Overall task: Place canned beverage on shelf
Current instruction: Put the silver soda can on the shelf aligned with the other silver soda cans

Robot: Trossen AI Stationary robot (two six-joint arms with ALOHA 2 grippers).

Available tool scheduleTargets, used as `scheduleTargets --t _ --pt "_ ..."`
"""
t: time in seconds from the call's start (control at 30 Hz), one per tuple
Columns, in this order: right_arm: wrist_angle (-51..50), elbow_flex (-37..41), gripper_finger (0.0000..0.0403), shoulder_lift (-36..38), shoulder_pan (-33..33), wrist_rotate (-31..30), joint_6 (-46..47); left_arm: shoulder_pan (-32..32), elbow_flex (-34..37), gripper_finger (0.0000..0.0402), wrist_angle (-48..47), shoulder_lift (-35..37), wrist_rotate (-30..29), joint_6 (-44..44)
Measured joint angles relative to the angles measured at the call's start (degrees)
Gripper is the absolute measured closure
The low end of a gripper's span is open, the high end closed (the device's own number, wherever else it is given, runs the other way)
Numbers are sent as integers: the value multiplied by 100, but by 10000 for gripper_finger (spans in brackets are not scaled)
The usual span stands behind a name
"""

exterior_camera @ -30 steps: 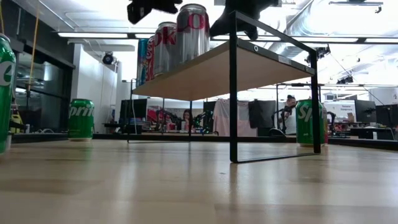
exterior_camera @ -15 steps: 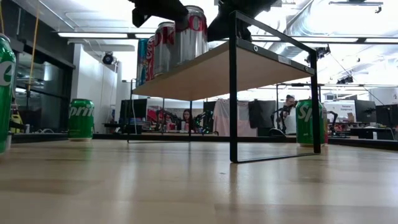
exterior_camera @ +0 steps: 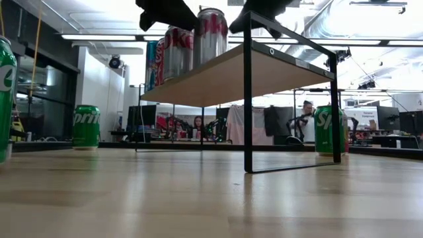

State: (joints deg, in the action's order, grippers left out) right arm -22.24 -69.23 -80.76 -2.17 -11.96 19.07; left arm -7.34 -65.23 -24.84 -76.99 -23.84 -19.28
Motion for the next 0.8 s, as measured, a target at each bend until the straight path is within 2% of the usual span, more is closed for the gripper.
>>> scheduleTargets --t 0.23,0.53,0.67,0.8 --pt "-44 0 403 60 -254 126 41 198 -2 401 278 -232 -10 146" --pt "-400 -2 403 186 -545 117 43 289 0 401 513 -632 286 39" --pt "-900 -2 403 339 -478 -341 218 203 -10 401 539 -486 651 -153" --pt "-1157 -2 403 396 -159 -671 299 -47 -11 401 590 -219 648 -133"
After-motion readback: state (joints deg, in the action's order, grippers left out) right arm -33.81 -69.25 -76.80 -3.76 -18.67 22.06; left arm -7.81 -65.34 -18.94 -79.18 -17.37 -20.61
